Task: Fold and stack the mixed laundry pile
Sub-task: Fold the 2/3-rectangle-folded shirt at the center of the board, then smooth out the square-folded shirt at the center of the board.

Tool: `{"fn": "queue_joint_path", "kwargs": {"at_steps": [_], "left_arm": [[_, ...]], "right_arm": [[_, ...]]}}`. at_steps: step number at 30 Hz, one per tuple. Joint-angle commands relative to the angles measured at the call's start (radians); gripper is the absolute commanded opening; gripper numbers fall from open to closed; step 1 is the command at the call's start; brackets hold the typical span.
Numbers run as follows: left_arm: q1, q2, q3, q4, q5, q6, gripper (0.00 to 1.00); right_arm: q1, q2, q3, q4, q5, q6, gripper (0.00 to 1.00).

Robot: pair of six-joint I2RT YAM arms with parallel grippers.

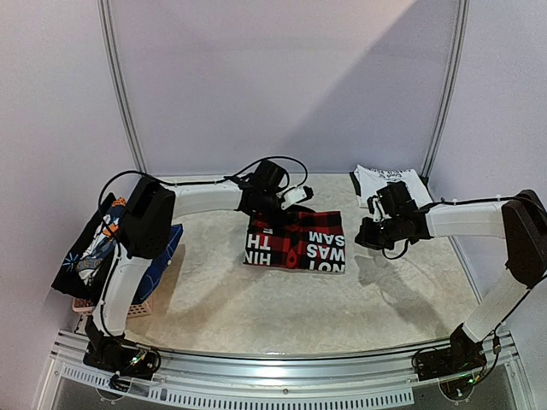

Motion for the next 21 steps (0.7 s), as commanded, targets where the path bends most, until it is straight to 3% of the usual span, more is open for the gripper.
{"fn": "queue_joint_path", "kwargs": {"at_steps": [1, 10, 21], "left_arm": [[0.012, -0.143, -0.105, 0.140, -0.019, -0.081, 0.67], [0.009, -0.391, -0.302, 0.166, -0.067, -0.273, 0.90], [-0.015, -0.599, -0.669, 0.245, 0.104, -0.562, 0.61]], "right_arm": [[-0.004, -0.053, 0.008, 0.030, -0.043, -0.009, 0.07], [0.018, -0.044, 0.051, 0.099, -0.134, -0.012, 0.07], [0.063, 0.113, 0.220, 0.119, -0.264, -0.047, 0.07]]}}
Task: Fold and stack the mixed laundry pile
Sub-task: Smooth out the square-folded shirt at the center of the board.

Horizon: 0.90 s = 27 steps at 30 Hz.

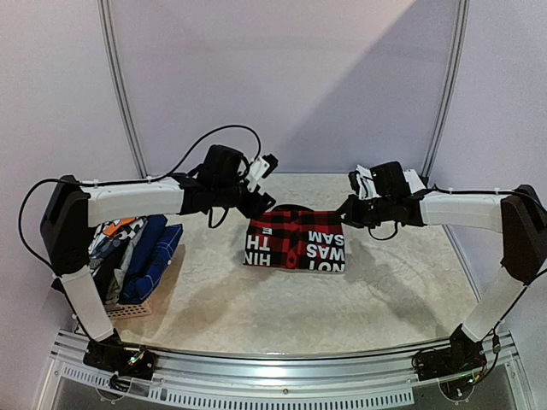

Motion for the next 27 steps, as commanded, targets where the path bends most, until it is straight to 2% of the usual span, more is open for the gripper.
{"fn": "queue_joint_path", "kwargs": {"at_steps": [1, 11, 27], "left_arm": [[-0.023, -0.020, -0.116, 0.035, 0.082, -0.147, 0.60], [-0.055, 0.050, -0.165, 0.068, 0.095, -0.197, 0.48], [-0.051, 0.162, -0.208, 0.146, 0.097, -0.226, 0.45]], "right_arm": [[0.023, 0.080, 0.074, 0.016, -0.080, -0.031, 0.07], [0.073, 0.253, 0.188, 0.027, -0.210, -0.060, 0.07], [0.074, 0.446, 0.371, -0.025, -0.269, -0.087, 0.07]]}}
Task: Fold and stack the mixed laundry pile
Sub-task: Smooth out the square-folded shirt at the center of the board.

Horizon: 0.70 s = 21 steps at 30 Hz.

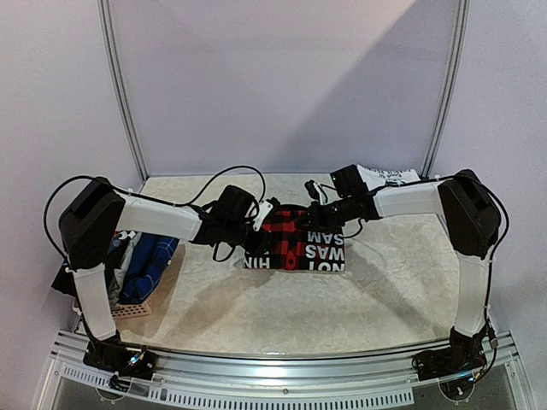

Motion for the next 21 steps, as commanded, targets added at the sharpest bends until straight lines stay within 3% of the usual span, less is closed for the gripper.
{"fn": "queue_joint_path", "kwargs": {"at_steps": [1, 21], "left_arm": [[-0.003, 0.044, -0.029, 0.041, 0.016, -0.017, 0.45], [0.007, 0.083, -0.062, 0.069, 0.069, -0.044, 0.41]], "right_arm": [[0.001, 0.071, 0.072, -0.034, -0.031, -0.022, 0.07], [-0.081, 0.282, 0.216, -0.026, -0.111, 0.045, 0.06]]}}
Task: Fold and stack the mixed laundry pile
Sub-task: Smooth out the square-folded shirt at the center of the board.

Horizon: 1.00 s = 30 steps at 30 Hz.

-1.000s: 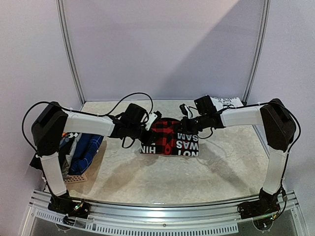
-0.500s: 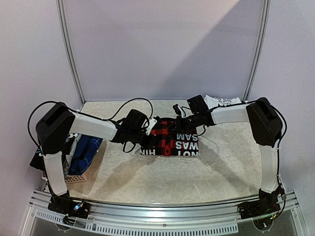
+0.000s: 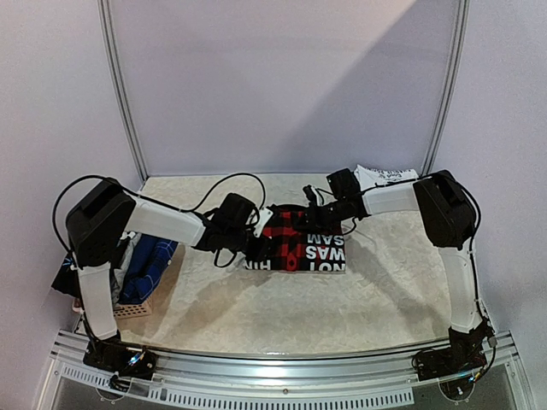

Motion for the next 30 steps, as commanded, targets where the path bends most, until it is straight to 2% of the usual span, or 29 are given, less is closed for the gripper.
{"fn": "queue_joint_path", "kwargs": {"at_steps": [1, 13, 21, 27, 30], "left_arm": [[0.003, 0.035, -0.028, -0.003, 0.034, -0.017, 0.41], [0.021, 0.042, -0.076, 0.000, 0.020, -0.034, 0.40], [0.022, -0.020, -0.132, 0.000, 0.006, -0.048, 0.38], [0.010, -0.057, -0.140, -0.004, 0.005, -0.058, 0.38], [0.002, -0.073, -0.135, -0.011, 0.002, -0.064, 0.38]], "right_arm": [[-0.027, 0.057, 0.022, -0.002, -0.007, 0.022, 0.06], [-0.067, 0.091, 0.024, -0.011, 0.016, 0.047, 0.06], [-0.080, 0.070, 0.020, -0.039, 0.054, 0.035, 0.05], [-0.084, 0.032, 0.071, -0.125, 0.190, 0.005, 0.05], [-0.084, 0.018, 0.116, -0.164, 0.209, -0.008, 0.06]]}}
